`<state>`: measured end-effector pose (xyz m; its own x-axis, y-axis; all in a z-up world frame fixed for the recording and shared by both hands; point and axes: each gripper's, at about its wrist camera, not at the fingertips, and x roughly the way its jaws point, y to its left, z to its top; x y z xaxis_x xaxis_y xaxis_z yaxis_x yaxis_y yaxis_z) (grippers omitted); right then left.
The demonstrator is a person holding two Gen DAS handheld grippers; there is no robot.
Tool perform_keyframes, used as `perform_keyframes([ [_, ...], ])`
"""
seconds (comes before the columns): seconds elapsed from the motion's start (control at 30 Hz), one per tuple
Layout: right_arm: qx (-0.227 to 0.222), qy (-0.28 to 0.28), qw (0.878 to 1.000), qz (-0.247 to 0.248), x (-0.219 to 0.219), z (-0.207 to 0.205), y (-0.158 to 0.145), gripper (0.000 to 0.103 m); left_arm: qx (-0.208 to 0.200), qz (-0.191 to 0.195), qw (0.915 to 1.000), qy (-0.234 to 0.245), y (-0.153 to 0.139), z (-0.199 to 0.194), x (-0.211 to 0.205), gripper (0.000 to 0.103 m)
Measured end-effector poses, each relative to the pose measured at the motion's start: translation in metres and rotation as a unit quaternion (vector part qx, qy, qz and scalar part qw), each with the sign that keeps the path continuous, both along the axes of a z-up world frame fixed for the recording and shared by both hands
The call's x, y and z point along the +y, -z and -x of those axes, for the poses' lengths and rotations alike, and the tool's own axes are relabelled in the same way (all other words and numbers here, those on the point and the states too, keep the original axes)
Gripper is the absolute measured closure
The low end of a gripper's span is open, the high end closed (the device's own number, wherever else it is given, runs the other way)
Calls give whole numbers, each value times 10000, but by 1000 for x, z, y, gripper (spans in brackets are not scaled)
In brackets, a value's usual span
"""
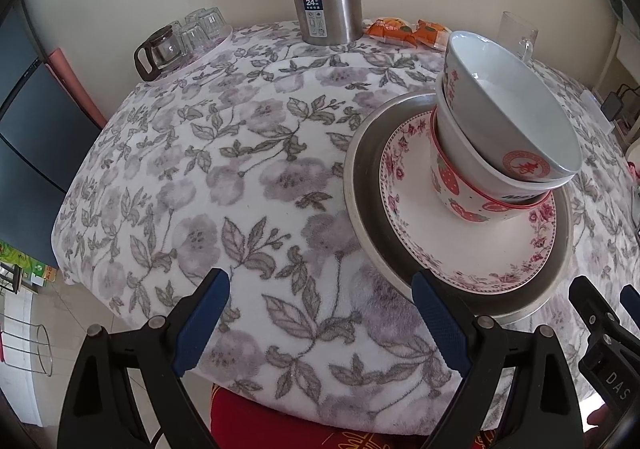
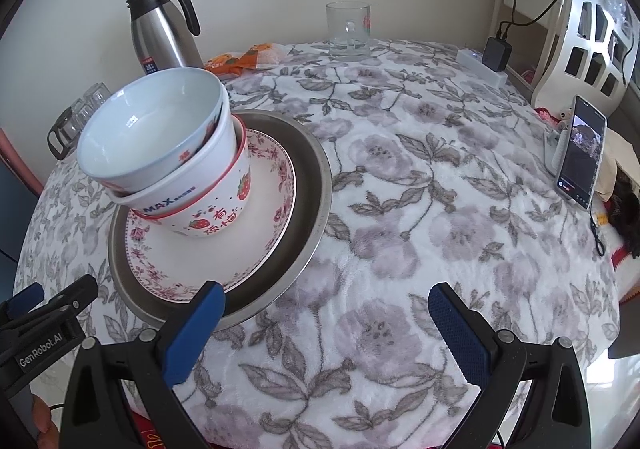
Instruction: Organize plates and bowls
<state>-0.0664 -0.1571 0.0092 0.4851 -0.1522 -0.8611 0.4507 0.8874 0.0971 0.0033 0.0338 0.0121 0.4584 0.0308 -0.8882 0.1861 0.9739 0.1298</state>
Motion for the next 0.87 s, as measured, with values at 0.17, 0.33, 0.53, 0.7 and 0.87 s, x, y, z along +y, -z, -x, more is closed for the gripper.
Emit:
perform_keyframes([
  [0.17, 2, -2, 10000, 1, 0, 0, 0, 0, -4, -17, 10000, -1, 0, 0, 0, 10],
  [0.33, 7, -4, 10000, 7, -1, 0, 0, 0, 36, -5, 10000, -13, 1, 0, 0, 10],
  [0.53, 8, -6, 10000, 9, -1, 0, 1, 0, 61, 13, 10000, 5, 1, 0, 0, 10],
  [0.7, 11, -6, 10000, 8, 0, 0, 1, 0, 63, 1, 10000, -14, 1, 0, 1, 10],
  [0.87, 22, -17, 10000, 13, -1, 1, 2, 0, 96, 16, 10000, -24, 2, -1, 1, 10],
])
